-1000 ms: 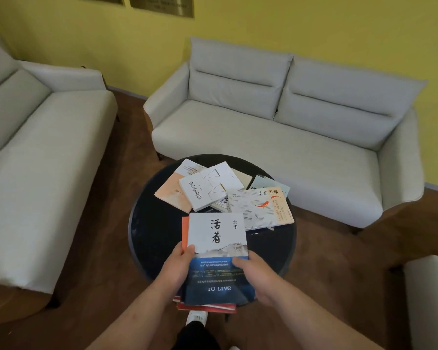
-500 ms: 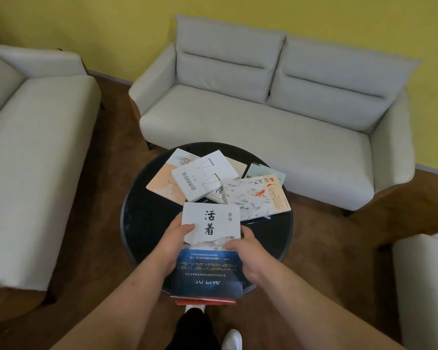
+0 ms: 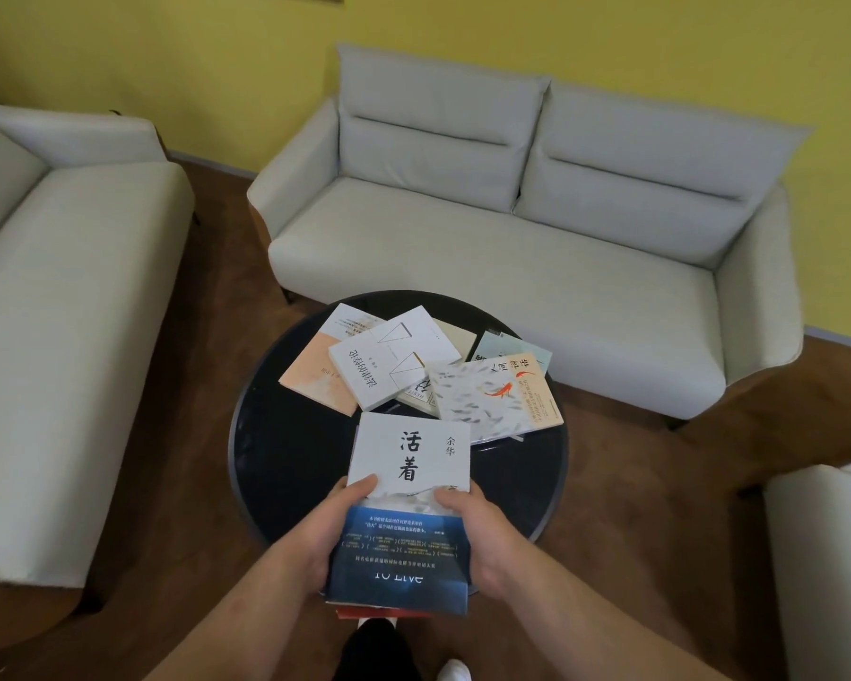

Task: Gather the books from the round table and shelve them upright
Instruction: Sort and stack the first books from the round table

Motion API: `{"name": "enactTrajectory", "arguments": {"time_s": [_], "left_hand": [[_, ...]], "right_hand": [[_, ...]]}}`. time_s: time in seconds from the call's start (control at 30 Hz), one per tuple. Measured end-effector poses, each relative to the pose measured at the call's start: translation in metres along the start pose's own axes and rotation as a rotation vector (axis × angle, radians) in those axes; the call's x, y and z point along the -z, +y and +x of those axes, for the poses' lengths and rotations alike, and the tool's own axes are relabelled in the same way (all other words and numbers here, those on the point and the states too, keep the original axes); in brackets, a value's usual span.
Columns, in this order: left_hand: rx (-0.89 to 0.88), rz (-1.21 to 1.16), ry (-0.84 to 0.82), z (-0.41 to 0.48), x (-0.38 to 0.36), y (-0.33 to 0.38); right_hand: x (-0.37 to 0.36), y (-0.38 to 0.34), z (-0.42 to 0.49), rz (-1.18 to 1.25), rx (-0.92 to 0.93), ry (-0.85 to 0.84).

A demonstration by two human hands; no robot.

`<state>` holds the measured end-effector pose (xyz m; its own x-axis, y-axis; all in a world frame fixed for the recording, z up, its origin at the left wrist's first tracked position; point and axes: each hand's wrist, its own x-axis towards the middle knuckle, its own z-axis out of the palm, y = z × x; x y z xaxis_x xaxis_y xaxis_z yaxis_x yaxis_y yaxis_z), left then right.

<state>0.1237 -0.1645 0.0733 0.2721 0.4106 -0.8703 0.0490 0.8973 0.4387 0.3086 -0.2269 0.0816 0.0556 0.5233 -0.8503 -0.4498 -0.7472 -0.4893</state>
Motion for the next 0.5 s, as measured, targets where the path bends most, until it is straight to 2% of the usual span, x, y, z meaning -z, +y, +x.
{"name": "enactTrajectory", "arguments": {"time_s": [0.23, 0.4, 0.5], "left_hand": [[0.020, -0.009, -0.001, 0.000, 0.006, 0.001], [-0.170, 0.091, 0.034, 0.005, 0.001, -0.003], [-0.182, 0.038, 0.028, 0.009, -0.002, -0.008]], "right_hand": [[-0.006, 0.003, -0.001, -0.077, 0.044, -0.013], [0.003, 0.001, -0.001, -0.270, 0.140, -0.032], [0.001, 0.005, 0.000, -0.188, 0.127, -0.038]]}}
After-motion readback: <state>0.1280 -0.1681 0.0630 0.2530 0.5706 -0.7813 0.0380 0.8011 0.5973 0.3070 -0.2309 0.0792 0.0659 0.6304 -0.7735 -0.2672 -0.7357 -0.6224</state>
